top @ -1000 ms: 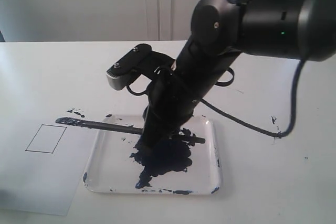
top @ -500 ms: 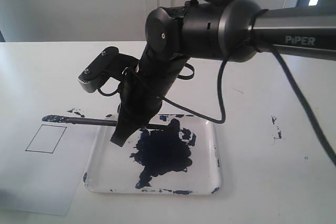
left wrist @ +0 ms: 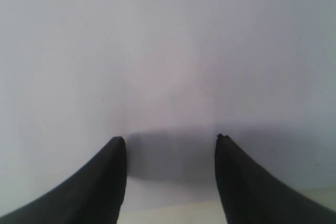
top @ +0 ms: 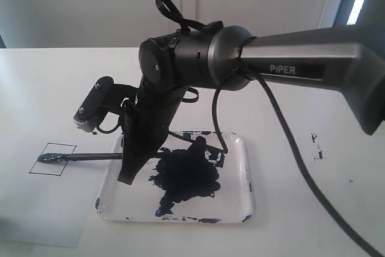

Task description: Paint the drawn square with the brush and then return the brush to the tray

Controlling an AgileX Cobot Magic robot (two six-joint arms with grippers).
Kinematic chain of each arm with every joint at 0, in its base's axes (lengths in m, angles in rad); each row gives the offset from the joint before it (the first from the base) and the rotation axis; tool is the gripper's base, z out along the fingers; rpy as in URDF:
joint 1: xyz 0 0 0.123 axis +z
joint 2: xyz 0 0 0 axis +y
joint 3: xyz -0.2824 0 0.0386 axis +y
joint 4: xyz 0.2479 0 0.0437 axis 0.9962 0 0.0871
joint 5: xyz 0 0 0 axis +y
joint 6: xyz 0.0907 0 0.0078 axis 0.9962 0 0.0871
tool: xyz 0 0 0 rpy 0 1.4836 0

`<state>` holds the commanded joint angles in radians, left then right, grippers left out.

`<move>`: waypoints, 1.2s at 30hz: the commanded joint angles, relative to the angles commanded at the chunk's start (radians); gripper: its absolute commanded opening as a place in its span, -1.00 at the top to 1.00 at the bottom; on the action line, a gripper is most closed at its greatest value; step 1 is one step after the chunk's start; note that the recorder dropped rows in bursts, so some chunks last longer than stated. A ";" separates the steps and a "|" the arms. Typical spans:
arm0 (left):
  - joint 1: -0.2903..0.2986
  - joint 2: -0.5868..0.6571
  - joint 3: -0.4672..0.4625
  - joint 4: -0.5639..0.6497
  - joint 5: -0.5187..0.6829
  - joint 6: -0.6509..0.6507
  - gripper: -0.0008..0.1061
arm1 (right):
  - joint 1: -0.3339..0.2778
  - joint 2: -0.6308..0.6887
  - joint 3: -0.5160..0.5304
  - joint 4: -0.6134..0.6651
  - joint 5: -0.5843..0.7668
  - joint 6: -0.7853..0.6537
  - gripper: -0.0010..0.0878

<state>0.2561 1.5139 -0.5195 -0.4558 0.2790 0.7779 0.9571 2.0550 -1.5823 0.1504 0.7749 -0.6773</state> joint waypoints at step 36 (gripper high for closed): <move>0.000 0.000 0.000 0.027 -0.032 0.065 -0.07 | 0.000 0.029 -0.002 -0.100 -0.007 0.065 0.98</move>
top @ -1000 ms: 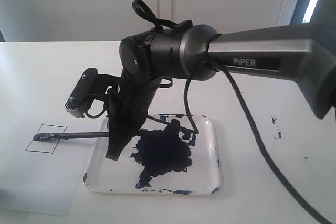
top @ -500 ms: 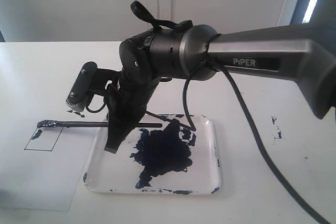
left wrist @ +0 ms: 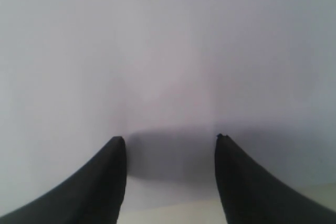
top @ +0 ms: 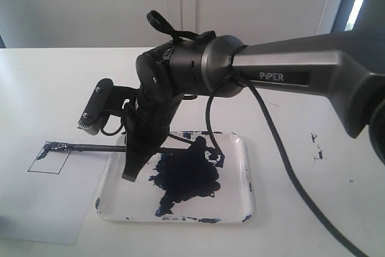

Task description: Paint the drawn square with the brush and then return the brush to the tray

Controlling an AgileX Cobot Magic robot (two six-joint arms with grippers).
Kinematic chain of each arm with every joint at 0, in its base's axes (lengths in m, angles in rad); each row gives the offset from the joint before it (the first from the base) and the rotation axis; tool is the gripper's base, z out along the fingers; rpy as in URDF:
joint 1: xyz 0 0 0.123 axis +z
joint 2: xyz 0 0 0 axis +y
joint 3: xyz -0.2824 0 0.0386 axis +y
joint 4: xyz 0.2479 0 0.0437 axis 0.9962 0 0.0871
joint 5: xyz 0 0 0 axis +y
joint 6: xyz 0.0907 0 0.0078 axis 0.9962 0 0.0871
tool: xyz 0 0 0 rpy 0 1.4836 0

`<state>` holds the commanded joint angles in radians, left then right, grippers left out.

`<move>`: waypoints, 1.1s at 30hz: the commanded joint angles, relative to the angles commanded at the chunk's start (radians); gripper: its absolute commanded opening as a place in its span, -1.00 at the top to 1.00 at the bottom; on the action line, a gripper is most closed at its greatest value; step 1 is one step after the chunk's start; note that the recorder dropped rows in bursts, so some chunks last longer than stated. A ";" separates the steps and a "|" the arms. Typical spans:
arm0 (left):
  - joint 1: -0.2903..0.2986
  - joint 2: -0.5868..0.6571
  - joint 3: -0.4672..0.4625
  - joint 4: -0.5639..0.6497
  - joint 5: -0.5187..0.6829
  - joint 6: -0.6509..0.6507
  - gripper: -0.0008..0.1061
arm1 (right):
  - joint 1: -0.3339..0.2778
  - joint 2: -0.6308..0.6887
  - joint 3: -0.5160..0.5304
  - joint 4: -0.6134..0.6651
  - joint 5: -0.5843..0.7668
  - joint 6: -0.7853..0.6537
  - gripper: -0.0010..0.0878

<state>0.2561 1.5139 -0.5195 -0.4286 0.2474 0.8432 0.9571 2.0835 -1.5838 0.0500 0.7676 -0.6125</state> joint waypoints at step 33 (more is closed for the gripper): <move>0.000 0.000 0.000 0.000 -0.020 0.051 -0.07 | 0.001 -0.035 0.000 -0.050 -0.039 0.035 0.98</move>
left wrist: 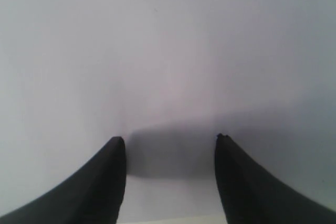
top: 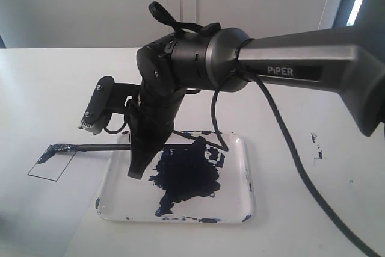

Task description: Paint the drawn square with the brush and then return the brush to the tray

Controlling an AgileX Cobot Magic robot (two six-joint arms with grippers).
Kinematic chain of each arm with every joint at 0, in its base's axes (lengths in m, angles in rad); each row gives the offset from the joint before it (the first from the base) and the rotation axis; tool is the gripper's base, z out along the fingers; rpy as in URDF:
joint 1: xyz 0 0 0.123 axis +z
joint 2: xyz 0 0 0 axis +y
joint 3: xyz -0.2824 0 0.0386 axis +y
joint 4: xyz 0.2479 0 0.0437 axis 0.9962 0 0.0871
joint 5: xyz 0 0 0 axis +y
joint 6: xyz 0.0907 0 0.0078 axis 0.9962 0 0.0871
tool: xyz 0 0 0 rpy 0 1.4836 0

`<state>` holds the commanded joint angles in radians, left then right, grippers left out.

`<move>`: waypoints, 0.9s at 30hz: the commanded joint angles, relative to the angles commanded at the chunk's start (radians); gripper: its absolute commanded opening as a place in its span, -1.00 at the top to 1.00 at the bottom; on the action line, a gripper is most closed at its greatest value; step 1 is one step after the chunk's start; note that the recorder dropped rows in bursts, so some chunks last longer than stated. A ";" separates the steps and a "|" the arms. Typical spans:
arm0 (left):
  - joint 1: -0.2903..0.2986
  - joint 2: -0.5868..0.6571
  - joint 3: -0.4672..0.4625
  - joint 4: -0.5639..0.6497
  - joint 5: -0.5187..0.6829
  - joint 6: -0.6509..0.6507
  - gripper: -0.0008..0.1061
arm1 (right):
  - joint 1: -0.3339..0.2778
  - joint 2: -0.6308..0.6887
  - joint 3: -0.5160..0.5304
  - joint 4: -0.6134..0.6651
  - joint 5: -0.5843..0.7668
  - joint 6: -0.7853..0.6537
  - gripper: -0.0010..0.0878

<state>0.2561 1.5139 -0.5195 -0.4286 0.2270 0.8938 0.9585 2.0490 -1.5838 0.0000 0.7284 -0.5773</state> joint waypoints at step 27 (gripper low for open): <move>0.000 0.000 0.000 0.000 -0.002 0.000 -0.07 | 0.000 0.023 0.000 0.000 0.011 0.000 0.98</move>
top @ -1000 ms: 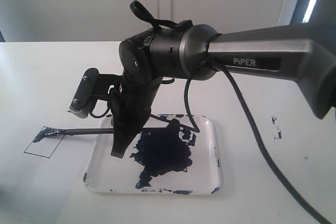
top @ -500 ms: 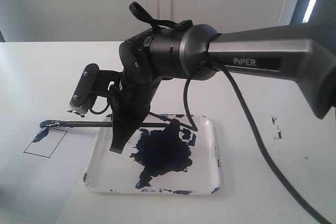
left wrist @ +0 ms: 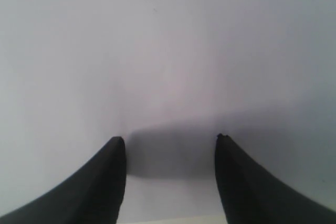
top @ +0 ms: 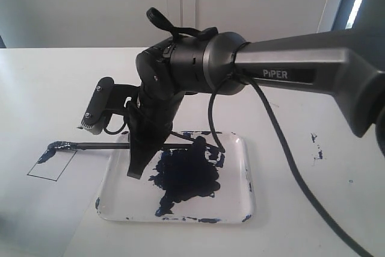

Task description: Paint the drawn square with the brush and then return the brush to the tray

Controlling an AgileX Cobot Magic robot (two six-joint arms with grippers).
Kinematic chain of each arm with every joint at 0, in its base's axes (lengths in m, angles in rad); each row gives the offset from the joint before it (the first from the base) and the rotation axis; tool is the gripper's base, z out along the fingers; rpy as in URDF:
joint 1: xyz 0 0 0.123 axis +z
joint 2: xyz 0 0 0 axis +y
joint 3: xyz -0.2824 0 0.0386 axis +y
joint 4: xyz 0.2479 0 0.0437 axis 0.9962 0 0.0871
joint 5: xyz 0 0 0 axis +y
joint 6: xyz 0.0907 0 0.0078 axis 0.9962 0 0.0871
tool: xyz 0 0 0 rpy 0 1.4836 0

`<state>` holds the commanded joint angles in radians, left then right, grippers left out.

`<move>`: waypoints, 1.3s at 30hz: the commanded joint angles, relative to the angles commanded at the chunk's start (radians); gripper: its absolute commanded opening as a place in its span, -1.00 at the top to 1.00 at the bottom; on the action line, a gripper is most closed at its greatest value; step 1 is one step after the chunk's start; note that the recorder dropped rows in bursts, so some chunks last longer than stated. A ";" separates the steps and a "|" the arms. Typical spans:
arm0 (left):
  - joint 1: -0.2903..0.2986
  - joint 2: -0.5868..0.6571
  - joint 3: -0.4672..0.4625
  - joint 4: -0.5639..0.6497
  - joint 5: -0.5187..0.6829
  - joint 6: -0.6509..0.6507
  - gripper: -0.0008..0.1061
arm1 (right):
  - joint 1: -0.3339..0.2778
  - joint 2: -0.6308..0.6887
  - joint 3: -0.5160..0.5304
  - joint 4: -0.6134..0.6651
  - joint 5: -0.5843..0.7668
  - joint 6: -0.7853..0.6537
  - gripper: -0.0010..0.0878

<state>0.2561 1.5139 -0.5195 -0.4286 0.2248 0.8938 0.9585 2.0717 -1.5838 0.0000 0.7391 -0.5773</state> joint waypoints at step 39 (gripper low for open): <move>0.000 0.000 0.000 -0.007 -0.006 -0.002 -0.07 | 0.029 -0.006 0.000 0.093 0.131 -0.147 0.98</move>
<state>0.2561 1.5139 -0.5195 -0.4355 0.2185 0.8914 0.9876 2.0656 -1.5838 0.0928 0.8703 -0.7239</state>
